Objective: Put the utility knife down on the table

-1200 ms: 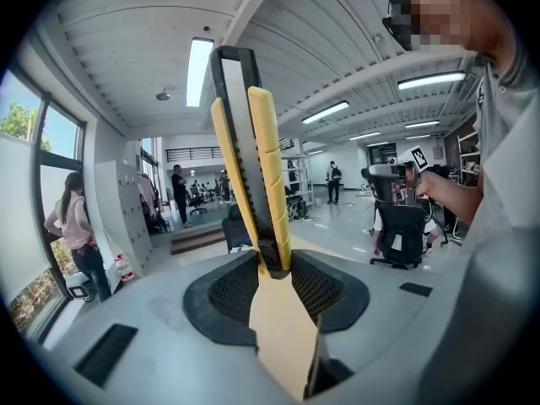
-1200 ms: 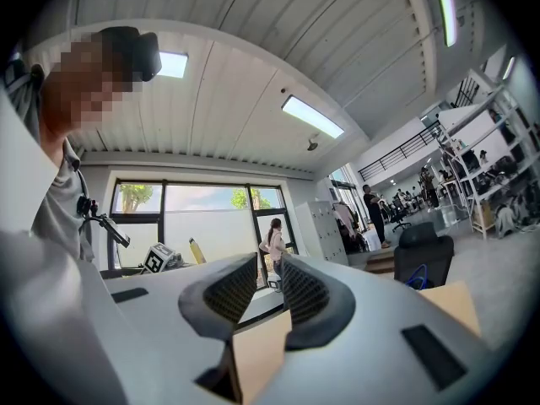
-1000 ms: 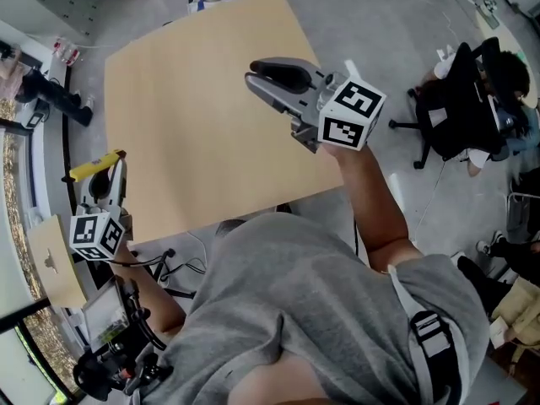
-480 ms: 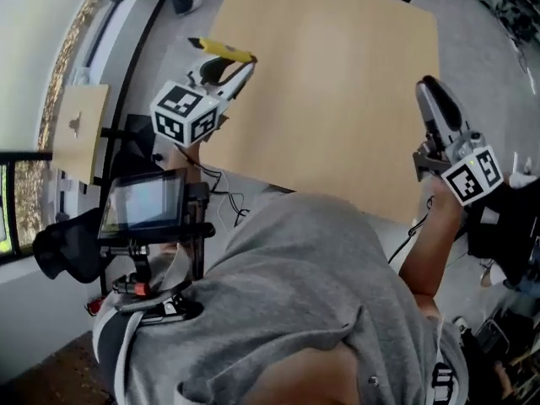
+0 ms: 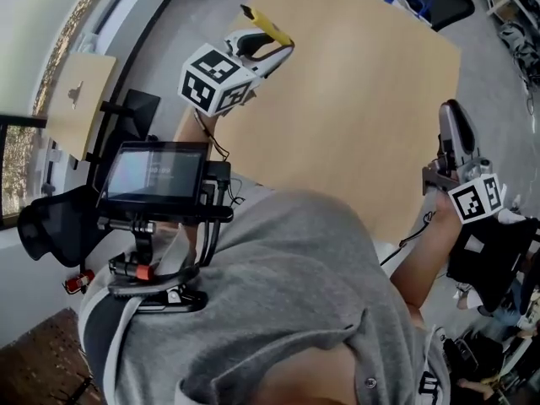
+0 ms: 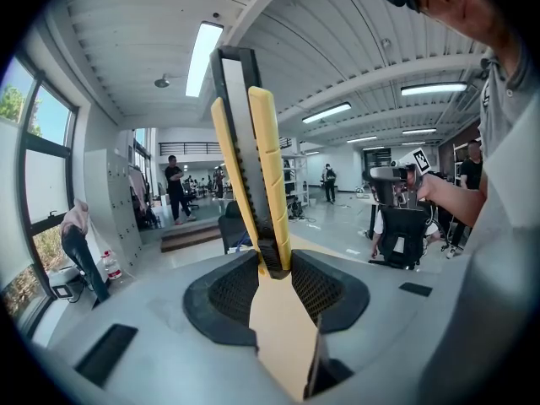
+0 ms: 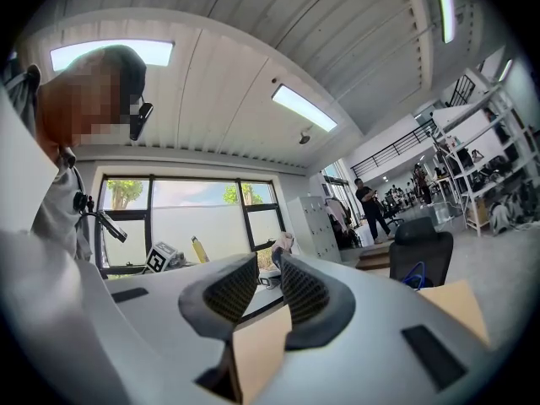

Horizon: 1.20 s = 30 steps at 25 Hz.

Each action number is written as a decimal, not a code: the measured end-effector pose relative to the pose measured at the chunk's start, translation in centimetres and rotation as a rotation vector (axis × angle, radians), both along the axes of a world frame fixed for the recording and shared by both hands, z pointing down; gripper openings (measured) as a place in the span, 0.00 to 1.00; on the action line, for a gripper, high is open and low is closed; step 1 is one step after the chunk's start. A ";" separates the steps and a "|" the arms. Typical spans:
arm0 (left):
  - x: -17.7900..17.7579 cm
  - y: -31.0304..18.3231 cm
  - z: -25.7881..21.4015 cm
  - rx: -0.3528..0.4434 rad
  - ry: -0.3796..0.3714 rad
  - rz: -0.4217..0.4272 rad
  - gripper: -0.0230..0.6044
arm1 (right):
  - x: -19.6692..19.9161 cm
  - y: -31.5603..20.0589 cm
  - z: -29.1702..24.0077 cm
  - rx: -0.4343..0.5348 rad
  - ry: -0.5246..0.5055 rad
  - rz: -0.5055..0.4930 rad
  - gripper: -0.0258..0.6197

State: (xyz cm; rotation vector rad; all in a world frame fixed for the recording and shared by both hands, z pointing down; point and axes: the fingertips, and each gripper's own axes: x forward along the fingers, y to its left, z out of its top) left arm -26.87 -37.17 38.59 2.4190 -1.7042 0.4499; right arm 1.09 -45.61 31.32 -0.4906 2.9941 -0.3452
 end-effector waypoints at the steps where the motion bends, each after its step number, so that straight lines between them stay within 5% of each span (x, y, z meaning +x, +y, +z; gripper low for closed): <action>1: -1.2 -0.6 0.7 -0.009 0.006 0.001 0.23 | -1.3 -0.7 0.6 -0.010 0.005 0.000 0.16; 6: -6.8 -3.4 3.7 -0.044 0.034 0.009 0.23 | -7.3 -3.6 2.6 -0.027 0.048 0.011 0.16; 30: -9.0 -5.3 5.6 -0.111 0.009 0.004 0.23 | -8.3 -3.7 3.6 -0.057 0.033 0.010 0.16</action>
